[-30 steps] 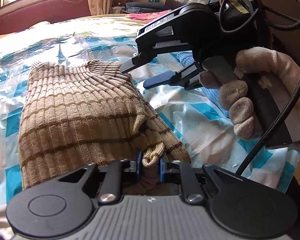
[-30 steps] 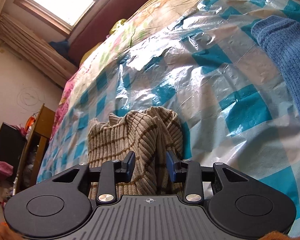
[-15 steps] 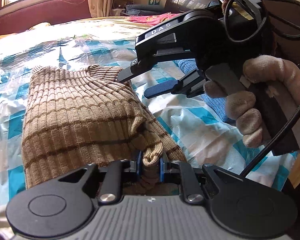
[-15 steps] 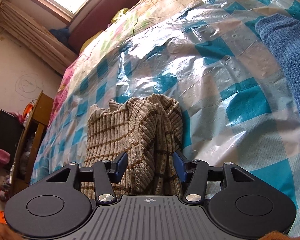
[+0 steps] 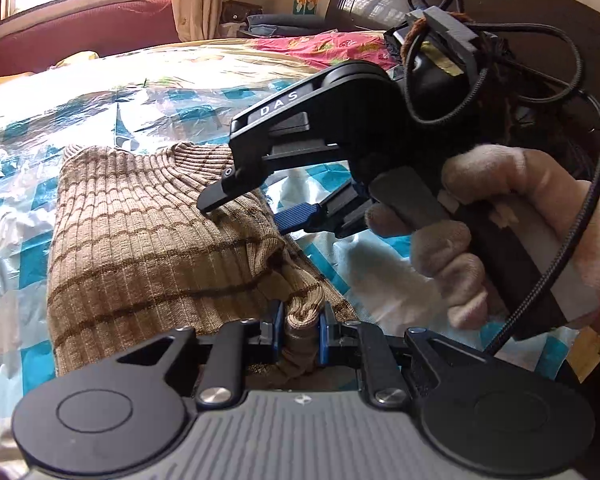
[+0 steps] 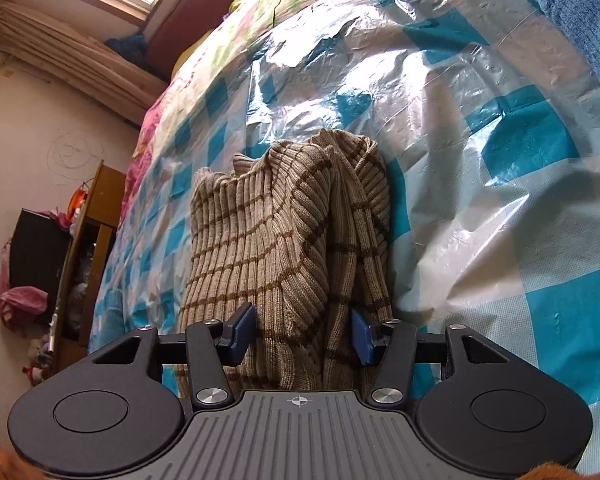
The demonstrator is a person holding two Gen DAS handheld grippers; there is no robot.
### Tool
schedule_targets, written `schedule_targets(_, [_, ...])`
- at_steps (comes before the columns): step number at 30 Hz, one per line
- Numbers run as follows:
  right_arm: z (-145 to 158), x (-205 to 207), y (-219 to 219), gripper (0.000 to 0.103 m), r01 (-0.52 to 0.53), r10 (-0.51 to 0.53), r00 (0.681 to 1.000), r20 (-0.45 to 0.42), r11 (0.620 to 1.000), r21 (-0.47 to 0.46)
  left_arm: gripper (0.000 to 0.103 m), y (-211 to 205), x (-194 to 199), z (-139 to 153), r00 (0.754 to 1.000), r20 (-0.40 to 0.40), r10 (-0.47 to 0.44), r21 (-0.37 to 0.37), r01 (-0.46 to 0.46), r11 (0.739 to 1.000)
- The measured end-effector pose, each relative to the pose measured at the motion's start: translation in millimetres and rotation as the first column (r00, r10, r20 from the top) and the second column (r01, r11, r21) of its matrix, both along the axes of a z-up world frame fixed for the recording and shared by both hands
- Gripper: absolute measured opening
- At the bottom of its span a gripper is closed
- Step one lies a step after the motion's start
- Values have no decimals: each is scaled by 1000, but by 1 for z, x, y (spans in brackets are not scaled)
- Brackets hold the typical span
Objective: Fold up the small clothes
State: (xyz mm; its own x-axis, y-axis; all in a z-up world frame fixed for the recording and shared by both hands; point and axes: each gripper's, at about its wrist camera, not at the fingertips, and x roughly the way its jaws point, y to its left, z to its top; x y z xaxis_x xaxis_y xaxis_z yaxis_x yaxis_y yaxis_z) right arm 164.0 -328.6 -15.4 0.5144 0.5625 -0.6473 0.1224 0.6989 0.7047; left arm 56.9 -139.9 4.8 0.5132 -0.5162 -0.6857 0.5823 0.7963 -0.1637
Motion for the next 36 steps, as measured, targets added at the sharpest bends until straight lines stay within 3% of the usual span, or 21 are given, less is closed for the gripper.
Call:
schedule_targets(2, [-2,8,-1,50,20,-20,1000,5,1000,4,21,0,0,2,1000,4,-2,0,2,1000])
schedule_targets(4, [-1,13,-1,39,36,-36,999,21,999,-6,21,-1,0,4,1000,7,-4,-3,4,1000])
schedule_targets(5, [1,16,-1,28,40,-40,999,28,999,-16,21,-2,1,6,1000,7,-6,-6,6,1000])
schedule_targets(9, [17,21,1,21,9,-5,998,70,998,-54,21,-7,2,19,999,26,-25,-35,25,999])
schedule_targets(13, [30,24,-5,21,-3,15,994,108,994,-110,21,-22,0,21,997,39,-60,-39,61,997])
schedule_targets(19, [2,24,-8,22,-23,30,998,51,990,-139,21,-27,-2,-12,997,-45,-68,43,70,997])
schedule_targets(24, [4,19,-13,26,6,1,998,56,992,-128,24,-11,-5,3,994,-76,-81,-9,80,997])
schedule_targets(31, [19,17,0,27,-4,26,996,88,971,-240,28,25,-29,23,990,-51,-133,-25,132,991])
schedule_targets(36, [36,0,3,27,7,36,991,127,946,-323,31,60,-33,34,996,-29,-88,-9,88,996])
